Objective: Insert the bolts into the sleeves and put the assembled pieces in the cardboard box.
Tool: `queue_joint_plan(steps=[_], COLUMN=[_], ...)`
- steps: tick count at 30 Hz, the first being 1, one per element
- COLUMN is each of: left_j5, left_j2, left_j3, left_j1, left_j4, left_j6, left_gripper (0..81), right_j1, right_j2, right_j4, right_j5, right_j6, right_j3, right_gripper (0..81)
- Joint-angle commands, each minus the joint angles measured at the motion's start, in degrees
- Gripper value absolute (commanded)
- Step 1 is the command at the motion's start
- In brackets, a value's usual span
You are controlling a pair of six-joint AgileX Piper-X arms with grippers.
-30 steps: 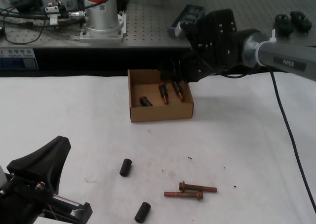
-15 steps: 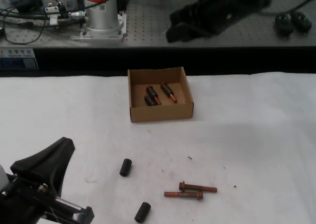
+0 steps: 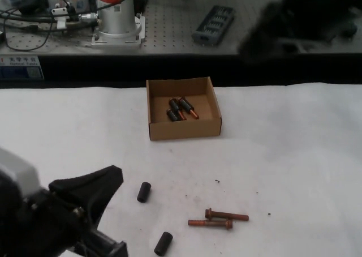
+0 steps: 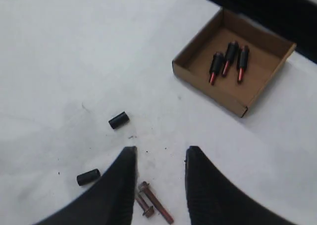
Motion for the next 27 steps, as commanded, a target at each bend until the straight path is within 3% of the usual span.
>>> queue_joint_plan(steps=[1, 9, 13, 19, 23, 27], left_j5=[0.8, 2.4, 8.4, 8.9, 7.0, -0.5], left_j2=[0.1, 0.1, 0.1, 0.1, 0.1, 0.1], left_j3=[-1.4, -9.5, -9.6, -9.5, -9.5, -9.5], left_j1=[0.3, 0.3, 0.3, 0.3, 0.3, 0.3], left_j4=[2.4, 18.9, 19.1, 19.1, 19.7, 22.6], left_j6=[-0.7, -0.7, -2.8, -2.8, -2.2, -1.1], left_gripper=[0.6, 0.6, 0.6, 0.6, 0.6, 0.6], right_j1=[0.1, 0.1, 2.3, 7.0, 8.6, 9.8], right_j2=[-1.7, -11.1, -9.6, -2.6, 3.2, 8.0], right_j4=[-0.5, -4.5, -4.6, -3.8, -4.1, -5.6], right_j5=[-0.1, 0.1, 3.5, 4.9, 9.4, 15.0], right_j6=[-1.0, -7.9, -13.1, -17.5, -21.4, -26.0], right_j3=[1.4, 18.1, 20.7, 20.9, 20.9, 20.9], right_gripper=[25.0, 25.0, 25.0, 25.0, 25.0, 25.0])
